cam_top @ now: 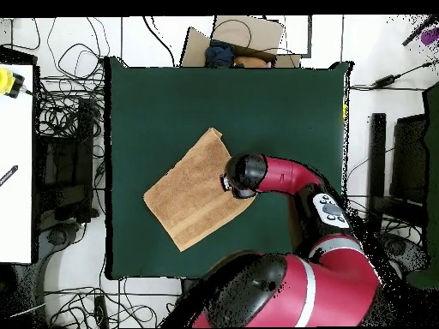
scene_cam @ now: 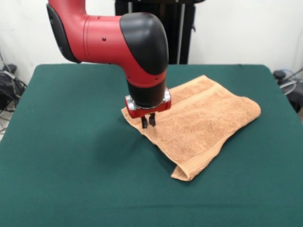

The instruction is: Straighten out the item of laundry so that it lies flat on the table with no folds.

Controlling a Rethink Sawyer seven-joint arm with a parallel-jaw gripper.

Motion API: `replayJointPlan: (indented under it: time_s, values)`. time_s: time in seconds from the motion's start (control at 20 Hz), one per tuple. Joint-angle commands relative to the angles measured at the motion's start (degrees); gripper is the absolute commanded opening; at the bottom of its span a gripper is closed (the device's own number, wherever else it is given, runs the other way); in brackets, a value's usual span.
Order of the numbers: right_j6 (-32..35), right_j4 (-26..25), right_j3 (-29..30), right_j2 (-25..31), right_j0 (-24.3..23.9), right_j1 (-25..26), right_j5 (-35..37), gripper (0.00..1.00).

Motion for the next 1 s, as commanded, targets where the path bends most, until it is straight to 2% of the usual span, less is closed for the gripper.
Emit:
replayJointPlan:
  time_s: [0.05, 0.4, 0.7, 1.0]
  values:
    - [9.4, -1.4, -0.8, -0.1, -2.0, 8.5, -10.6, 0.0]
    - [4.8, -4.2, -5.2, -1.1, -0.7, 8.5, -6.8, 0.0]
    - [-3.6, -5.5, -13.9, 0.7, -2.5, 9.9, 2.7, 0.0]
    - [-5.7, -6.5, -17.8, 1.9, -3.2, 10.3, 8.4, 0.0]
